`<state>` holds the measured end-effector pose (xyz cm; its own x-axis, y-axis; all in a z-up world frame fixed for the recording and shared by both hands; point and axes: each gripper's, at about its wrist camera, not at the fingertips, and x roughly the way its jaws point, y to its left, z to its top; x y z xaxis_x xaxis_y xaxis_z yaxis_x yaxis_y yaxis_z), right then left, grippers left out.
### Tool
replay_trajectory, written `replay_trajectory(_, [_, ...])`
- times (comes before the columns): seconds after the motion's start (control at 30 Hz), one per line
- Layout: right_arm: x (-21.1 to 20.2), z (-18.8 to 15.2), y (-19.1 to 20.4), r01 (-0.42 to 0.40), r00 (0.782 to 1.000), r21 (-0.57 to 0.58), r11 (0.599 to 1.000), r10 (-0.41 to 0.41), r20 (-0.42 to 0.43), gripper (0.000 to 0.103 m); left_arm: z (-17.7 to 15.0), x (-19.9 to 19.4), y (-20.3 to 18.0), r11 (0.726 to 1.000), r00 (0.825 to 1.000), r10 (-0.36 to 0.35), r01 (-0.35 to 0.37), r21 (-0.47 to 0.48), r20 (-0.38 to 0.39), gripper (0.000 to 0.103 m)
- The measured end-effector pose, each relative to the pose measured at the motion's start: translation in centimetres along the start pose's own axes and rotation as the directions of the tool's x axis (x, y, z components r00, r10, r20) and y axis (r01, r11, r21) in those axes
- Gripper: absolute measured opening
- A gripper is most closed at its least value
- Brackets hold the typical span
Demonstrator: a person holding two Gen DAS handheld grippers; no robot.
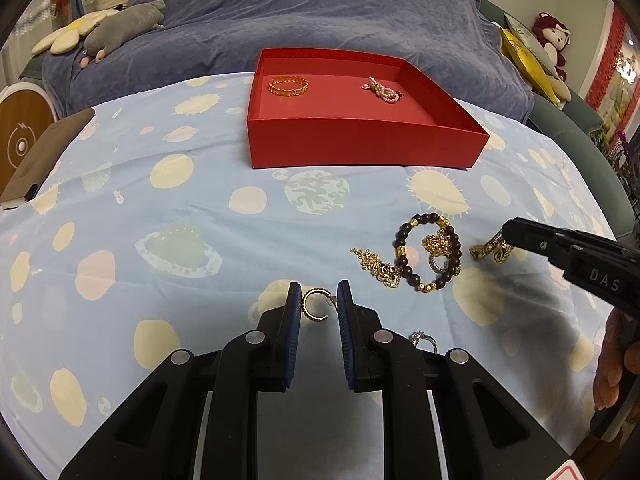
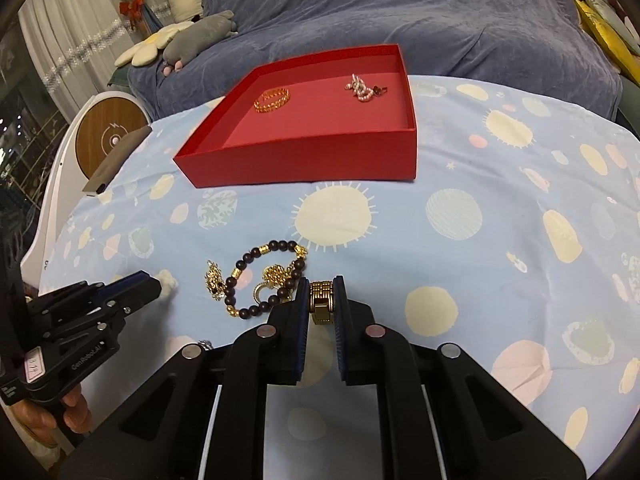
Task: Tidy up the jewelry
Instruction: 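Carry the earring with the left tool into the red box while the right tool drops the watch there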
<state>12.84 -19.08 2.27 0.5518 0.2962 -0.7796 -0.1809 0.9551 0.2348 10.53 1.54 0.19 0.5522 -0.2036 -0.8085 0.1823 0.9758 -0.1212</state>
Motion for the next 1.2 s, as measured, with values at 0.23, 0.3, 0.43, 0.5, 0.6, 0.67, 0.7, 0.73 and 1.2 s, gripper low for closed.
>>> replay_trajectory(0.23, [-2.2,1.1,-0.9,-0.019,0.998,0.032,0.999,0.017,0.055,0.011,0.8,-0.5,-1.0,1.000,1.000,-0.012,0.012,0.006,0.023,0.015])
replay_trajectory(0.3, [-2.3,1.2,-1.0,-0.020,0.998,0.037,0.999,0.018,0.058,0.011,1.0,-0.6,-1.4,1.000,1.000,-0.015,0.015,0.007,0.027,0.015])
replay_trajectory(0.43, [-3.0,1.4,-1.1,-0.026,0.997,0.040,0.999,0.023,0.078,0.011,1.5,-0.8,-2.0,1.000,0.999,-0.023,0.022,0.008,0.041,0.015])
replay_trajectory(0.5, [-3.5,1.7,-1.2,-0.030,0.995,0.040,0.999,0.026,0.093,0.011,1.8,-1.0,-2.3,1.000,0.999,-0.024,0.023,0.008,0.049,0.015])
replay_trajectory(0.6, [-4.0,2.4,-1.3,-0.033,0.994,0.047,0.998,0.027,0.109,0.011,2.1,-1.2,-2.6,1.000,0.998,-0.030,0.030,0.004,0.056,0.015])
replay_trajectory(0.67, [-4.2,3.0,-1.3,-0.038,0.992,0.050,0.998,0.032,0.119,0.011,2.5,-1.3,-2.7,1.000,0.997,-0.031,0.031,0.005,0.065,0.015])
replay_trajectory(0.7, [-4.3,3.5,-1.3,-0.044,0.991,0.052,0.998,0.037,0.126,0.011,2.7,-1.4,-2.7,1.000,0.997,-0.029,0.029,0.006,0.070,0.015])
replay_trajectory(0.73, [-4.4,4.1,-1.3,-0.046,0.991,0.054,0.997,0.039,0.132,0.011,3.1,-1.5,-2.7,1.000,0.997,-0.027,0.026,0.006,0.075,0.015])
replay_trajectory(1.2, [-1.2,16.5,-1.2,-0.051,0.976,0.063,0.997,0.037,0.216,0.011,15.8,-0.1,-0.7,1.000,0.992,-0.020,0.017,0.020,0.124,0.015])
